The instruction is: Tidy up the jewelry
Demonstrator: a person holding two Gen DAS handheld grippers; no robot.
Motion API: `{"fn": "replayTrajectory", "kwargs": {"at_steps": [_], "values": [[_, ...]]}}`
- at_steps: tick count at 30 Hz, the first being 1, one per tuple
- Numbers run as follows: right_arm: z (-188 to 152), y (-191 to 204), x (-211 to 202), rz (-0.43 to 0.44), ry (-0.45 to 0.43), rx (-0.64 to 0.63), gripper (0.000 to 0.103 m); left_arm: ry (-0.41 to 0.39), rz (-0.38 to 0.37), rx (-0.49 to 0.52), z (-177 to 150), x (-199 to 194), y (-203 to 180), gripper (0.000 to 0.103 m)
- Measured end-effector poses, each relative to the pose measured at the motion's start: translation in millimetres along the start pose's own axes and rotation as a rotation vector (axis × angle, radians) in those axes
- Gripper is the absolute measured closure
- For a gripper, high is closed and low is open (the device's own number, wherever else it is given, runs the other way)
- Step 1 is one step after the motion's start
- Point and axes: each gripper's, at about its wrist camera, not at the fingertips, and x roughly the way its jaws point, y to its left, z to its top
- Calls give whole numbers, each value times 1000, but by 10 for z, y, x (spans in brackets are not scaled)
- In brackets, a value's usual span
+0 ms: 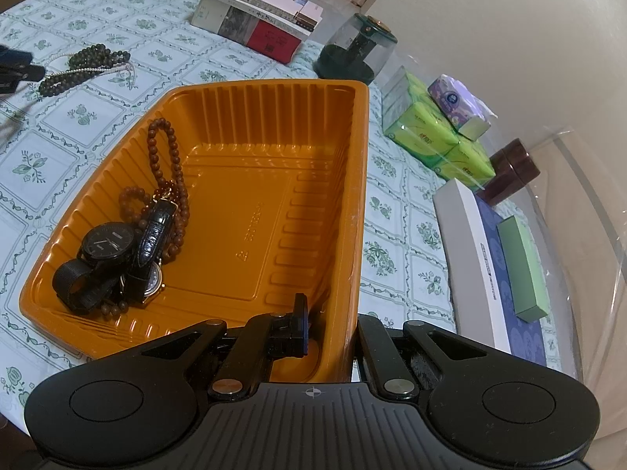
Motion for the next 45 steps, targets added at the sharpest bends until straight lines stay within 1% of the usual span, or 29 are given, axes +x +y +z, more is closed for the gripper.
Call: {"fn": "replayTrajectory", "kwargs": {"at_steps": [2,4,6,7,9,10,11,12,13,14,16,19,28,31,39,45], "values": [[0,-1,0,0,0,1,97,6,-22,75,29,90,-51,71],[1,0,0,0,0,0,97,24,-27,162,45,197,-117,71],[2,-3,0,0,1,0,97,36,-26,227,43,289,-158,71],[1,0,0,0,0,0,97,45,-23,253,45,339,-171,72],[1,-2,-1,0,1,-1,97,51,-20,273,40,405,-164,75],[2,-4,-2,0,1,-1,97,55,-26,270,47,432,-150,78],[2,-5,-2,0,0,0,97,67,-37,267,56,462,-135,85],[2,-3,0,-1,0,0,97,76,-41,265,63,485,-124,90],[2,-2,0,0,0,0,97,89,-44,263,65,504,-112,99],[2,-3,-1,0,1,1,97,99,-49,257,72,510,-105,101],[-4,-3,5,-1,1,2,97,101,-54,233,78,480,-88,101],[-27,-1,18,-2,1,5,97,98,-80,181,60,347,-64,101],[-39,-3,38,-2,-1,6,97,99,-197,82,-163,-354,-136,101],[-46,-5,32,-2,-2,6,97,107,-228,71,-267,-572,-188,101],[-36,6,17,-2,-5,7,97,144,-278,53,-538,-1032,-289,101],[-35,8,18,-2,-5,8,97,166,-328,73,-642,-1241,-349,101]]}}
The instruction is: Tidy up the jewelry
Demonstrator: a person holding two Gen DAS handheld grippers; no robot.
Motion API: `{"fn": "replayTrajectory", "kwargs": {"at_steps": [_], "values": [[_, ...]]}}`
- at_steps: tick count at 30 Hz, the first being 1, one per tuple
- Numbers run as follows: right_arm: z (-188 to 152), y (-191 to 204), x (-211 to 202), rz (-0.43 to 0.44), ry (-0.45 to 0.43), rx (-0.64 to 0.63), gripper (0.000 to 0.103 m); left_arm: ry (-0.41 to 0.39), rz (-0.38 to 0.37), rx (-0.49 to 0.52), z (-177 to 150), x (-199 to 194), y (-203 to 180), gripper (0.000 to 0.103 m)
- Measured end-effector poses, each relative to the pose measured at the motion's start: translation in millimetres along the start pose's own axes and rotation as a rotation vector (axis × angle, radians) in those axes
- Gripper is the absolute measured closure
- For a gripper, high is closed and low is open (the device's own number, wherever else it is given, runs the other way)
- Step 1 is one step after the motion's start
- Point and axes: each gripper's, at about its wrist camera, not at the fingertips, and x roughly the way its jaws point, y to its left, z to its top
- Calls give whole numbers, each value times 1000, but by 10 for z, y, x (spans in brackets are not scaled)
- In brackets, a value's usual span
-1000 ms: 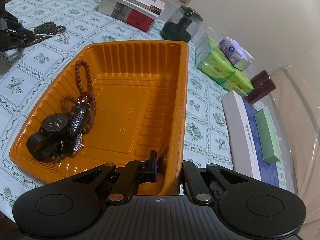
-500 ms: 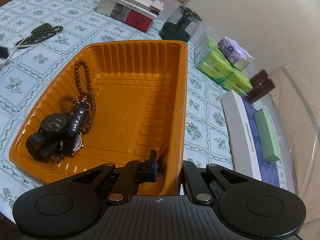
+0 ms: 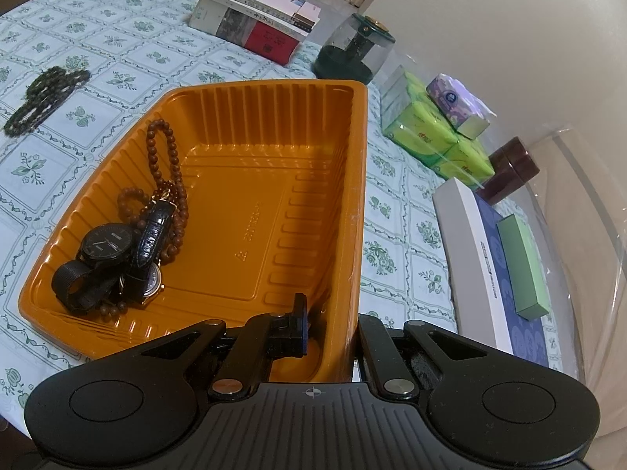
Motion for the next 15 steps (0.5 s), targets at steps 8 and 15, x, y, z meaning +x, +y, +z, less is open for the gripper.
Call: {"fn": "replayTrajectory", "kwargs": {"at_steps": [8,15], "values": [[11,1,-11,1,-3,0,97,-57,65,-82,146,59,228,86],[11,3,-8,2,-1,1,97,-98,275,-5,487,484,459,86]]}}
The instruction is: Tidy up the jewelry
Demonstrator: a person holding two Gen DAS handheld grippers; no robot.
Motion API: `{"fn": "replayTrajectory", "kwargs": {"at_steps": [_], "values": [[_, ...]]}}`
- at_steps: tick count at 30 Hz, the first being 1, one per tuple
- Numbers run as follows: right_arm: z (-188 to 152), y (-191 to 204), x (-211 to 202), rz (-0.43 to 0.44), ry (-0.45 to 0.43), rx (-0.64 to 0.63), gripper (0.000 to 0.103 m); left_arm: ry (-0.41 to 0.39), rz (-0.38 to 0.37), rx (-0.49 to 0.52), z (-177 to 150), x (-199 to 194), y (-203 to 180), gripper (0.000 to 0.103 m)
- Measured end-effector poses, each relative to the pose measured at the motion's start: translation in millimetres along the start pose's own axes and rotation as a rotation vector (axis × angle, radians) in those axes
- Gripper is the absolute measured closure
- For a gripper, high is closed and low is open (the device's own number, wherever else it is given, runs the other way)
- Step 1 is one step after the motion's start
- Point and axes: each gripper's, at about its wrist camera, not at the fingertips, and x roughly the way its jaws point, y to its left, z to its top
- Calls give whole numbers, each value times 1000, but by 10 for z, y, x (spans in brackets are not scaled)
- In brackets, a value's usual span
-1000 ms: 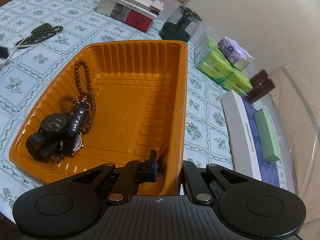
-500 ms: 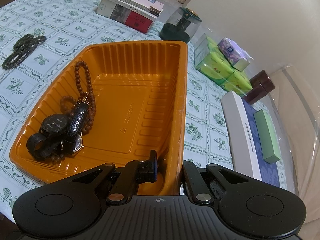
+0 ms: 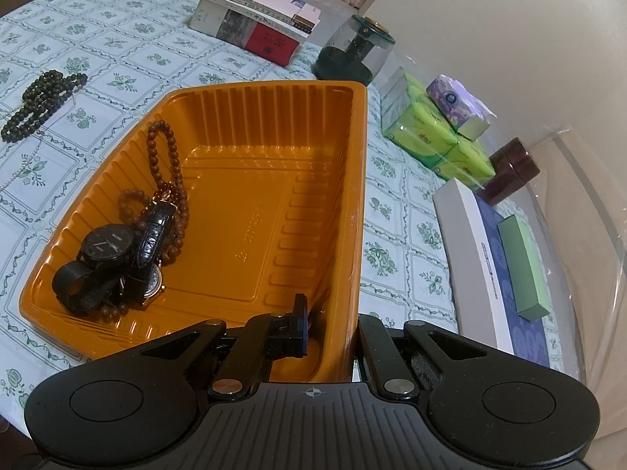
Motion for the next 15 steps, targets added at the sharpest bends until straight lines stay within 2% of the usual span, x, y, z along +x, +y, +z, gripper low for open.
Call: {"fn": "replayTrajectory", "kwargs": {"at_steps": [3,7,12,14,15], "values": [[8,-3,-6,0,2,1,97,22,46,124,59,277,-53,86],[10,-6,-5,0,2,1,97,39,50,224,79,515,-97,84],[16,-4,5,1,6,4,97,78,33,244,83,673,-56,84],[16,-4,7,2,6,5,97,89,29,251,90,680,-46,95],[15,-4,7,2,6,6,97,91,29,260,101,669,-41,96]]}}
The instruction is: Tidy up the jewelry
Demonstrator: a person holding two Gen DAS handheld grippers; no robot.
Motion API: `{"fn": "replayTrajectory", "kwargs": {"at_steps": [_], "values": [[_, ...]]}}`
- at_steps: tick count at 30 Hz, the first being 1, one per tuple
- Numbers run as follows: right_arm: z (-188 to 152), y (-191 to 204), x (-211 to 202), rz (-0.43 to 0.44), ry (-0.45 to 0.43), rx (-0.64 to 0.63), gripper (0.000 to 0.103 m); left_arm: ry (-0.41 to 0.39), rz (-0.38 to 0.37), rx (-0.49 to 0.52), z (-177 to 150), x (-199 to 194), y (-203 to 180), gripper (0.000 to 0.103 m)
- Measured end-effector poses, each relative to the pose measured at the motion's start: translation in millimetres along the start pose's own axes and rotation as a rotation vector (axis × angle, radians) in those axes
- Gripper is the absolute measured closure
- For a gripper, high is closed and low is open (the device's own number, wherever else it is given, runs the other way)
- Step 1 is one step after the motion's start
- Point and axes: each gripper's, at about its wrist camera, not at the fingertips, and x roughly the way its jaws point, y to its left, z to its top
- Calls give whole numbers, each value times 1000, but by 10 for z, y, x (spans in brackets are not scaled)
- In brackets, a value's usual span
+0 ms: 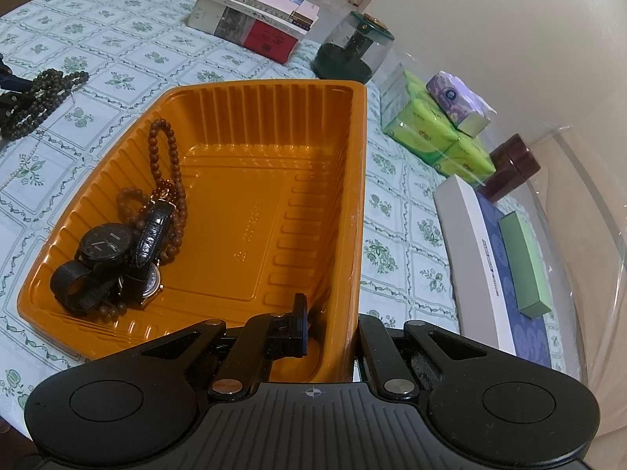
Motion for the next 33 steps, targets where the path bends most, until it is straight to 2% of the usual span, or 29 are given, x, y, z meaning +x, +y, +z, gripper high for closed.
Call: {"fn": "replayTrajectory", "kwargs": {"at_steps": [6,15,22,27,33], "values": [[-5,-4,3,0,0,0,97,-61,-3,6,187,-307,233,97],[-10,-9,9,1,-2,0,97,-263,52,63,814,-1197,779,97],[-11,-8,10,1,-2,-1,97,-400,87,99,1249,-1807,1006,97],[-9,-7,10,-2,-4,-3,97,-452,86,133,1511,-2044,1062,97],[6,-4,5,-3,-7,-7,97,-484,34,202,1832,-2235,1095,97]]}}
